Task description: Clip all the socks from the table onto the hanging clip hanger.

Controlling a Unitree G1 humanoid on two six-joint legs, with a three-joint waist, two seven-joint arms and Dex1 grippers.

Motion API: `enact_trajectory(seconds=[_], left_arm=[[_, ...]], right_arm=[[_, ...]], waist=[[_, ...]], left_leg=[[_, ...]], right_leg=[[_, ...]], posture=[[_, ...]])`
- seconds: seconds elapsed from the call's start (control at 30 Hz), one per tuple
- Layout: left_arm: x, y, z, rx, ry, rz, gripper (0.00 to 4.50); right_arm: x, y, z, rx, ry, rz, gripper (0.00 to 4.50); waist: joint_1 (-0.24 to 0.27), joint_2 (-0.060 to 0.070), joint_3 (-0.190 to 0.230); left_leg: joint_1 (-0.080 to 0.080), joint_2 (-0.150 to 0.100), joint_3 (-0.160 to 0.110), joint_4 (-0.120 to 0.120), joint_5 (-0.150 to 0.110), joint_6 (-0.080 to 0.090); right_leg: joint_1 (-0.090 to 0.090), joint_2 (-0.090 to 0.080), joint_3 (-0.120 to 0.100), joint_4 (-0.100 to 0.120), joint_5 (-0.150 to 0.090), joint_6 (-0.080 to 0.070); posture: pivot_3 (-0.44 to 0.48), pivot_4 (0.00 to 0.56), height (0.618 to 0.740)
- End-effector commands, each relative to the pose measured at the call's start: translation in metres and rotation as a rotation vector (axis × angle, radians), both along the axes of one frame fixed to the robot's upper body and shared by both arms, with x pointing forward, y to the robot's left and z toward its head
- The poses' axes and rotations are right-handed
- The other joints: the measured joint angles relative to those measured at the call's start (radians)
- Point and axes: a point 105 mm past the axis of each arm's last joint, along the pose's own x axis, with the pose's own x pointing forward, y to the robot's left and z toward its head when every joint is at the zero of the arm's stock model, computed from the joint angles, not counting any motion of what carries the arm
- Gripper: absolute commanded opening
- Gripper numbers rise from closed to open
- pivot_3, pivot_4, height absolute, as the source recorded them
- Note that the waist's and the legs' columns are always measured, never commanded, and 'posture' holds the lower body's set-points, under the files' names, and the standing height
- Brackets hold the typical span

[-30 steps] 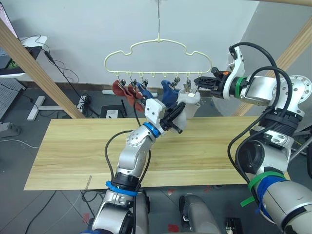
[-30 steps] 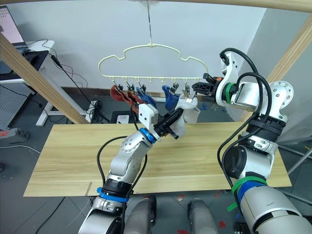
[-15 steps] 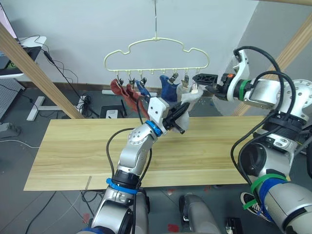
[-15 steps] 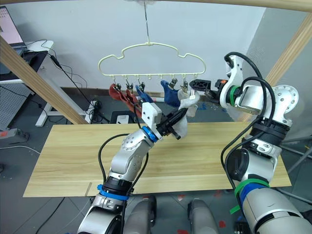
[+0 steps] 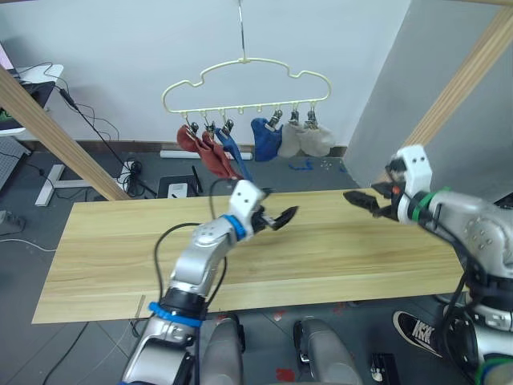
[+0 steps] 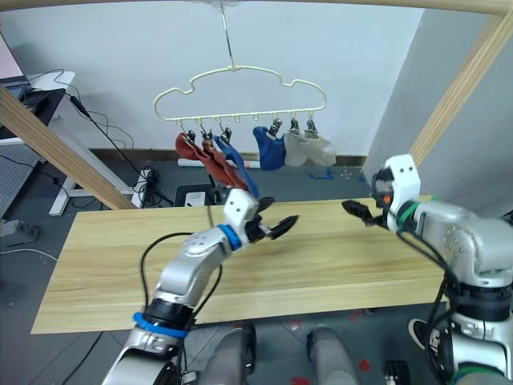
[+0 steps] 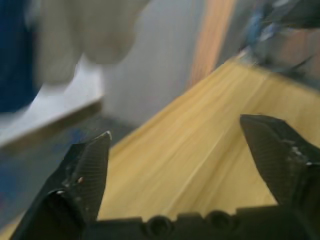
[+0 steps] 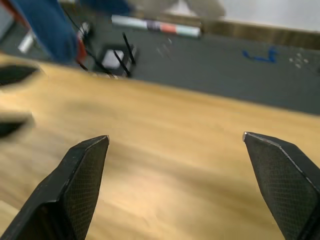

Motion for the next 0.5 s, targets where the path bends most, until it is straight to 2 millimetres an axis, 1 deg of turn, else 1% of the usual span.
enact_trajectory(seconds=[0.03,0.1,0.17,0.2,0.23,0.33,0.4,0.5], left_arm=[[-0.011,0.055,-0.001,0.034,0.054,0.185,4.48],[-0.023,0.085,-0.005,0.096,0.081,0.287,4.48],[-0.032,0.103,-0.009,0.137,0.120,0.347,4.48],[-0.035,0.106,-0.011,0.146,0.132,0.359,4.48],[-0.044,0.121,-0.015,0.175,0.158,0.396,4.48],[-0.067,0.150,-0.022,0.235,0.210,0.453,4.48],[-0.077,0.157,-0.020,0.223,0.214,0.441,4.48],[-0.081,0.159,-0.018,0.206,0.215,0.426,4.48]], right_arm=[[-0.002,-0.004,0.000,-0.055,-0.110,-0.004,4.50],[-0.004,-0.009,-0.009,-0.073,-0.121,-0.021,4.50],[-0.005,-0.012,-0.014,-0.091,-0.143,-0.025,4.50],[-0.005,-0.016,-0.018,-0.088,-0.148,-0.043,4.50],[-0.006,-0.020,-0.022,-0.086,-0.149,-0.060,4.50],[-0.009,-0.026,-0.031,-0.089,-0.144,-0.081,4.50],[-0.011,-0.029,-0.037,-0.096,-0.125,-0.085,4.50],[-0.012,-0.031,-0.042,-0.100,-0.107,-0.085,4.50]], waist=[[0.001,0.000,0.000],[0.005,0.000,0.000],[0.015,0.000,0.000],[0.022,0.000,0.000],[0.029,0.000,0.000],[0.035,0.000,0.000],[0.039,0.000,0.000],[0.051,0.000,0.000]], left_leg=[[0.000,0.000,0.000,0.000,0.000,0.000],[0.001,0.001,0.000,0.000,0.000,0.000],[0.001,0.000,0.000,0.000,0.000,0.000],[0.001,0.000,0.000,0.000,0.000,0.000],[0.001,0.000,0.000,0.000,0.000,0.000],[0.001,0.000,0.000,0.001,0.000,-0.001],[0.001,0.000,0.000,0.000,0.000,-0.001],[0.001,0.000,0.001,0.000,0.000,-0.001]], right_leg=[[0.000,0.000,0.000,0.000,0.000,0.000],[0.000,0.000,0.000,0.001,0.000,0.000],[0.000,0.000,0.000,0.000,0.000,0.000],[0.000,-0.001,0.000,0.000,0.000,0.000],[0.000,-0.001,0.000,0.000,0.000,0.001],[0.002,-0.002,0.000,-0.002,0.000,0.002],[0.002,-0.002,0.000,-0.004,0.000,0.002],[0.002,-0.003,0.000,-0.004,0.001,0.002]], posture=[[0.014,0.256,0.740],[0.033,0.252,0.740],[0.046,0.251,0.740],[0.062,0.248,0.740],[0.062,0.248,0.740],[0.088,0.235,0.740],[0.103,0.229,0.740],[0.112,0.228,0.740]])
